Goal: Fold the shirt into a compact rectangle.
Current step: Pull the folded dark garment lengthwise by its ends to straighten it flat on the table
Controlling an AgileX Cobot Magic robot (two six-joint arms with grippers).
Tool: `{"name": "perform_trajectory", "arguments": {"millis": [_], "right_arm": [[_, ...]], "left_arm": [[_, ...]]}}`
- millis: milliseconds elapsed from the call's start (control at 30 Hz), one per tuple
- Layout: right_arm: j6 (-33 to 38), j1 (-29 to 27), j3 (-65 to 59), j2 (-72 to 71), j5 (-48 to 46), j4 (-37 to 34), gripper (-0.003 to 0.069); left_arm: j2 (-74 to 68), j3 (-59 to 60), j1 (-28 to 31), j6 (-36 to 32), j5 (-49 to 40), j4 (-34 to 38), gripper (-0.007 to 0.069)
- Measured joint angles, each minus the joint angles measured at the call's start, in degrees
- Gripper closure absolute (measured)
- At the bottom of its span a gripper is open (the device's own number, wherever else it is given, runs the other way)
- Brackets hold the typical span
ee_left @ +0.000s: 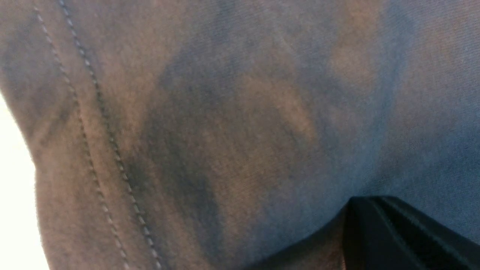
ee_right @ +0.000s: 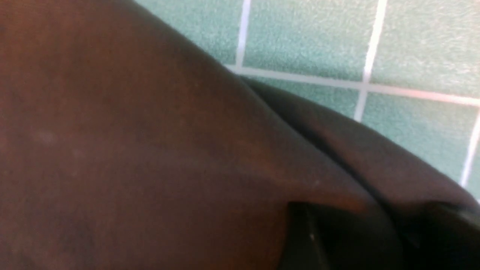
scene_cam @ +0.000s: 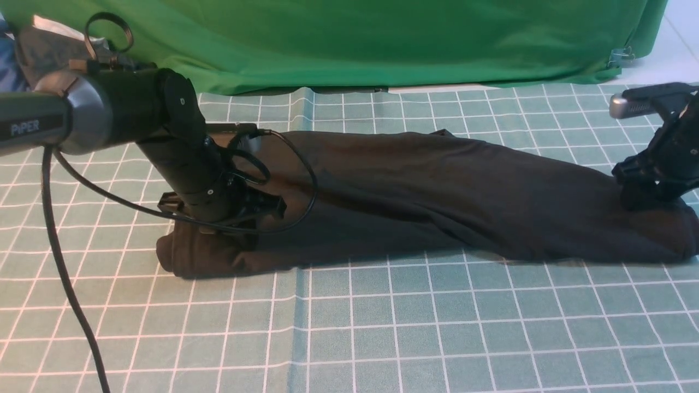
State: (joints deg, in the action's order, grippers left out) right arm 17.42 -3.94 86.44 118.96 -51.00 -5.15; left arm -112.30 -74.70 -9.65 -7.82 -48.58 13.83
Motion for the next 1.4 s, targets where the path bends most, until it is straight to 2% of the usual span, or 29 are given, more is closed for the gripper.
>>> {"name": "perform_trajectory", "arguments": {"millis": [67,167,200,333,500,900,967,1067,1233,1333,1400], "right_arm": [[0.1,0.0,-0.1,0.1,0.2,0.0,0.0344],[1.1,0.0,-0.1,-0.2,0.0,0.1,0.0546],[1.1,0.0,-0.1,-0.5,0.0,0.1,0.0584],[1.1,0.0,0.1,-3.2,-1.2,1.4,0.0624],[1.1,-0.2,1.3,-5.1,-1.2,4.1,0.0624],[3.2,-2.0,1.5,-2.7,4.8,4.8,0.0617],[3.9,-2.2,1.5,-1.9,6.7,4.8,0.0589],[4.1,-2.4,1.5,-1.6,10.4,5.7,0.0501],[3.1,-2.5,3.7,-1.6,10.4,9.2,0.0292],[0.3,-2.5,6.7,-2.3,5.9,10.2,0.0270],[-3.7,-2.5,9.7,-3.8,-0.8,10.4,0.0303]], "left_arm": [[0.0,0.0,0.0,0.0,-0.1,0.0,0.0618],[0.0,0.0,0.0,0.0,-0.2,0.0,0.0618],[0.0,0.0,0.0,0.0,-0.3,0.0,0.0618],[0.0,0.0,0.0,0.0,-0.8,0.0,0.0618],[0.0,0.0,0.0,0.0,-1.1,0.1,0.0618],[0.0,0.0,0.0,0.0,-1.3,0.1,0.0618],[0.0,0.0,0.0,0.0,-1.3,0.1,0.0618],[0.0,0.0,0.0,0.0,-1.3,0.1,0.0618],[0.1,0.0,0.0,0.0,-1.3,0.1,0.0618],[1.1,0.0,0.0,0.0,-1.5,-0.3,0.0618],[2.9,0.0,0.0,0.0,-1.5,-0.4,0.0618]]}}
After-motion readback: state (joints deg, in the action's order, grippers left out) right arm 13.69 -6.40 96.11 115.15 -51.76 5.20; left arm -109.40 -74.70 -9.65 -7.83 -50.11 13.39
